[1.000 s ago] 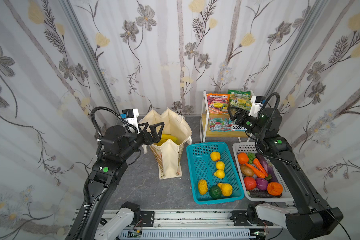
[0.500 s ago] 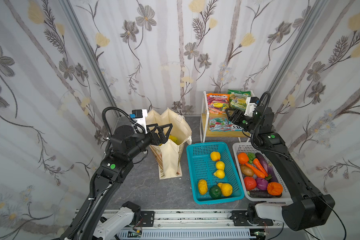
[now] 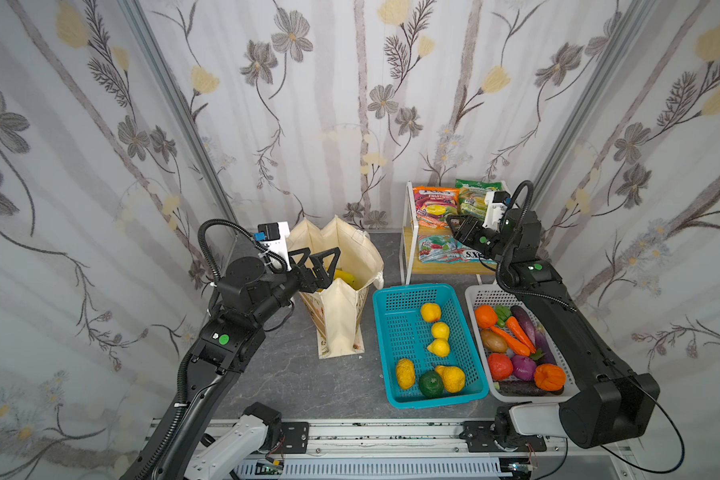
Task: Place the food into the grocery bag and tie it
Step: 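Lift the orange candy bag off the shelf and carry it over the tote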
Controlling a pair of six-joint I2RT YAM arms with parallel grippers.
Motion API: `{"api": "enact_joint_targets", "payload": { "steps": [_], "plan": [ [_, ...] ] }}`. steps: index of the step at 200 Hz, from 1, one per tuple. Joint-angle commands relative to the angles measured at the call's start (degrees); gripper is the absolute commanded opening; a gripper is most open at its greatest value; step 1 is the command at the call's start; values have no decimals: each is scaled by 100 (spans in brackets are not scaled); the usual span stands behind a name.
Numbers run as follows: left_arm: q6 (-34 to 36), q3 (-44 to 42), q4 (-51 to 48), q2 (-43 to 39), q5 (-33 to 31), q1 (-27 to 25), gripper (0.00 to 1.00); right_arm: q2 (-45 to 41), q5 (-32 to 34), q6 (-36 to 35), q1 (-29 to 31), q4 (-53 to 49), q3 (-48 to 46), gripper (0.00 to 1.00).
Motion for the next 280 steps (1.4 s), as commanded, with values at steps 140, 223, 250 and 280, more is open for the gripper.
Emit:
{"api": "enact_joint_targets", "payload": {
  "steps": [140,223,250,280],
  "plan": [
    [193,-160,207,-320,-772,10,100,-79,49,-300,20,-135,496,0],
    [104,-281,198,-494,-1171,9,100,61,-277,-582,169,-609,1654,0],
    [86,-335,195,-569,-1208,10,100,89,-290,-567,211,-709,1937,0],
    [60,-406,190,-601,-1348,19,100,68,-46,-778,485,-1026,2332,0]
  ]
}}
